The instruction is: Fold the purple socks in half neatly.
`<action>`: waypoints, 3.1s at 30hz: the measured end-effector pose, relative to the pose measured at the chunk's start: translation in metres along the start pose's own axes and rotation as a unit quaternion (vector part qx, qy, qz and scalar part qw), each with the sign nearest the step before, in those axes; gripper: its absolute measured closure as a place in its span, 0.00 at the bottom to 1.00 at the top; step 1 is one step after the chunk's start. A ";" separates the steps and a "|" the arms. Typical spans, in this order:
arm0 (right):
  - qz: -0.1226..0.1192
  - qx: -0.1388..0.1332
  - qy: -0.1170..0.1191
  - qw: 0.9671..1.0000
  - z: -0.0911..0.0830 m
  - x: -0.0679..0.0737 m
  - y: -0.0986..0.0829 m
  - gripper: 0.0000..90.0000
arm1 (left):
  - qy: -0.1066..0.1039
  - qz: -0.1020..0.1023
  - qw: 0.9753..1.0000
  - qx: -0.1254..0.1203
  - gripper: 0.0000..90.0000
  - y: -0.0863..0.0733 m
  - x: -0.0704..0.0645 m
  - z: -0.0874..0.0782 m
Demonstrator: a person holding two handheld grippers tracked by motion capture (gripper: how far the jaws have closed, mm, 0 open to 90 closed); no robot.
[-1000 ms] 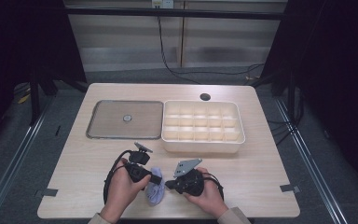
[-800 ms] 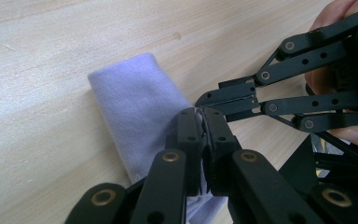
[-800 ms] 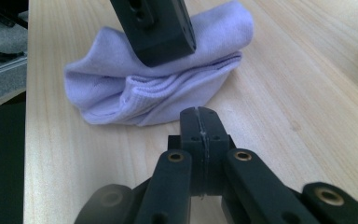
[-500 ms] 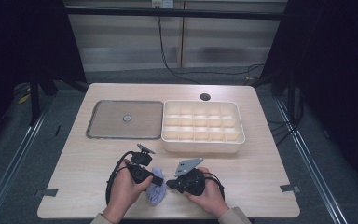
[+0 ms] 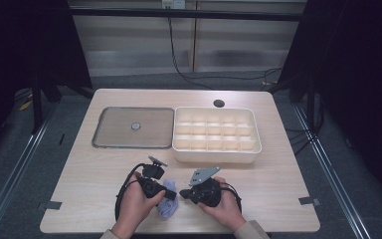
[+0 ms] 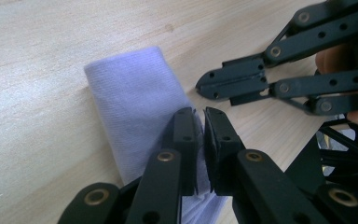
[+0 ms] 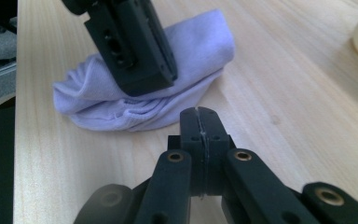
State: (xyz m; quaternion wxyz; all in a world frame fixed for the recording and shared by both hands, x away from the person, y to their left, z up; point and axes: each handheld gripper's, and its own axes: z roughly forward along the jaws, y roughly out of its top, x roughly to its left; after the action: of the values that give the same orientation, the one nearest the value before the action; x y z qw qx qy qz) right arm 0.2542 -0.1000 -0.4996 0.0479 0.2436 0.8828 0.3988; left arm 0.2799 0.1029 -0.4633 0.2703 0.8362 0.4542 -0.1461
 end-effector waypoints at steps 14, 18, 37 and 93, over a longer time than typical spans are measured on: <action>0.014 -0.025 -0.007 1.000 -0.008 -0.006 0.009 1.00 | -0.001 0.007 1.000 -0.009 0.90 -0.004 -0.002 0.000; 0.013 -0.031 -0.008 0.999 -0.008 -0.008 0.015 1.00 | 0.000 0.015 1.000 -0.008 0.90 -0.005 -0.001 0.000; -0.006 -0.030 -0.001 1.000 -0.004 -0.007 0.041 1.00 | 0.000 0.020 1.000 -0.020 0.96 -0.009 0.001 0.002; -0.003 -0.001 0.021 1.000 0.028 -0.007 0.044 1.00 | 0.002 0.031 0.999 -0.004 0.90 -0.025 0.001 -0.008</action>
State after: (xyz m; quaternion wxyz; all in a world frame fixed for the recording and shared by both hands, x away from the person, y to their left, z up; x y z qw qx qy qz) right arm 0.2850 -0.0594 -0.4867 0.0303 0.2327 0.8837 0.4050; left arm 0.2591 0.1195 -0.4653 0.2777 0.8491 0.4289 -0.1342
